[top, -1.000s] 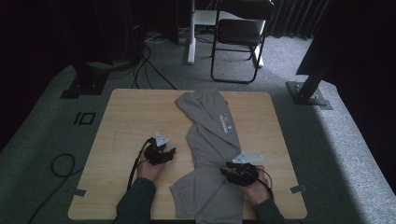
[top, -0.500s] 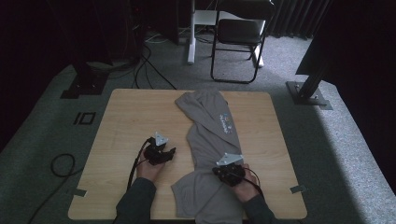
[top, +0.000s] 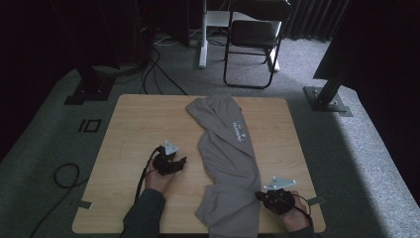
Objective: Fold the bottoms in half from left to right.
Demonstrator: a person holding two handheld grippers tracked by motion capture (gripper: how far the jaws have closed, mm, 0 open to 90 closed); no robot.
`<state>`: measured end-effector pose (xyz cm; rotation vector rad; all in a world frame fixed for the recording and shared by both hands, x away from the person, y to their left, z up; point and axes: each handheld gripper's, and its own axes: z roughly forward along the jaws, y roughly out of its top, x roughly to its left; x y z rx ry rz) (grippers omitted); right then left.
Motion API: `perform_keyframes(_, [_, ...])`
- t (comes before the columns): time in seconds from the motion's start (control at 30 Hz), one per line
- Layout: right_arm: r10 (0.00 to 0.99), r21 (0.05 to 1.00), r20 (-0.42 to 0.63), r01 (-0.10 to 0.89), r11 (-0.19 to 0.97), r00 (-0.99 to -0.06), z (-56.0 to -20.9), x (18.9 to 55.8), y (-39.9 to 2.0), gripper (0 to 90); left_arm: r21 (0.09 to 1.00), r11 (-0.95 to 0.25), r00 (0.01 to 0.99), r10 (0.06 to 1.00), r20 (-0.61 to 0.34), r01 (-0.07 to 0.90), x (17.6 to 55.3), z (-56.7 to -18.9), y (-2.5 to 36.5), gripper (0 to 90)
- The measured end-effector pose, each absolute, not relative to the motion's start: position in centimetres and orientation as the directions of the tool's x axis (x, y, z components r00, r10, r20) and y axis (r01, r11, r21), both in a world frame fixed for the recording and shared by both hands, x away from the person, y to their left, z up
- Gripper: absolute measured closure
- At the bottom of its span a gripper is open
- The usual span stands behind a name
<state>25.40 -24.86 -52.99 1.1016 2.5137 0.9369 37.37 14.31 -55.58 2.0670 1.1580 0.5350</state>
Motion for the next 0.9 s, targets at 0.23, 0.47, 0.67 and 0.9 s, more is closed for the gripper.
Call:
perform_keyframes(0.23, [0.719, 0.689, 0.091, 0.565, 0.454, -0.689, -52.1, 25.4, -25.4, 78.3, 0.742, -0.364, 0.539, 0.842, 0.005, 0.563, 37.1, -55.5, 13.7, 52.3])
perform_keyframes(0.47, [0.673, 0.711, 0.095, 0.523, 0.470, -0.733, -51.9, 27.1, -21.8, 67.2, 0.780, -0.395, 0.673, 0.738, -0.045, 0.486, 35.5, -53.9, 9.4, 58.9])
perform_keyframes(0.67, [0.624, 0.712, 0.147, 0.520, 0.471, -0.767, -52.2, 28.9, -18.2, 54.0, 0.768, -0.466, 0.775, 0.628, -0.062, 0.439, 35.2, -53.6, 5.1, 62.2])
perform_keyframes(0.9, [0.582, 0.684, 0.234, 0.557, 0.471, -0.779, -53.1, 30.1, -15.7, 47.9, 0.716, -0.516, 0.754, 0.657, -0.022, 0.470, 36.5, -55.0, 3.6, 70.8])
